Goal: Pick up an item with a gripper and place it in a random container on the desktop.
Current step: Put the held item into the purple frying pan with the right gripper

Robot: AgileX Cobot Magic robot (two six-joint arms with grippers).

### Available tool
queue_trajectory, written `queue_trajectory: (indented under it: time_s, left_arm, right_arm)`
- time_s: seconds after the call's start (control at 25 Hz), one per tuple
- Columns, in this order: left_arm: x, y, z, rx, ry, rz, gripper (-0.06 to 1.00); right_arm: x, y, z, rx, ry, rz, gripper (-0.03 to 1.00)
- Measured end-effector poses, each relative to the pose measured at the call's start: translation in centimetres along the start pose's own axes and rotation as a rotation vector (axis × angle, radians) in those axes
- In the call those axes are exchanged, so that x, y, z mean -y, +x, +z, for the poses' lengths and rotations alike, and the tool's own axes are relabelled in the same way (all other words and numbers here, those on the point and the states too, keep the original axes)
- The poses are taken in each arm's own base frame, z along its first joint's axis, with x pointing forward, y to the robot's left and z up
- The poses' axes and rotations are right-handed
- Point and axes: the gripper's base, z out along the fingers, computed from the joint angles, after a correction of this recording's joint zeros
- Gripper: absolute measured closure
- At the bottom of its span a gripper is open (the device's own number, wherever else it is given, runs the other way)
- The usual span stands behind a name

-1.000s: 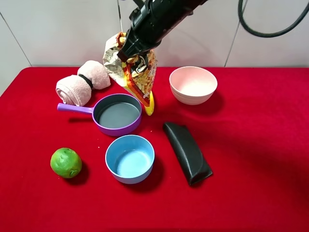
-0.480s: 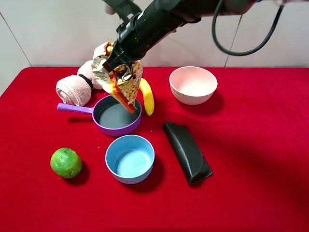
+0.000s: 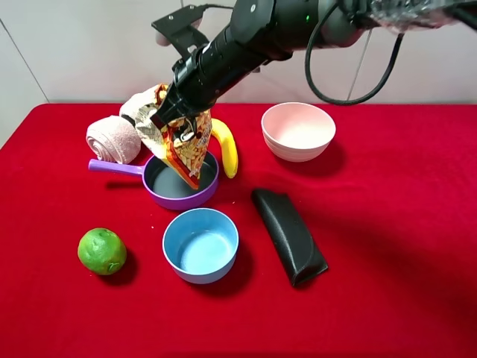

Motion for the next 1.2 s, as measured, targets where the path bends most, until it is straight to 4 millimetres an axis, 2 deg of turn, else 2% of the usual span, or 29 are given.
queue_trajectory:
  time_s: [0.88,1.2]
  left_arm:
    - [0.0,0.0,0.0,0.000,0.000,0.000,-0.04]
    - [0.0,0.0,0.0,0.000,0.000,0.000,-0.04]
  right_arm:
    - [-0.9,2.0,4.1,-0.037,-0.032,0.044,0.99]
    - [-0.9,2.1,4.2,-0.038,-0.031,0.045,0.99]
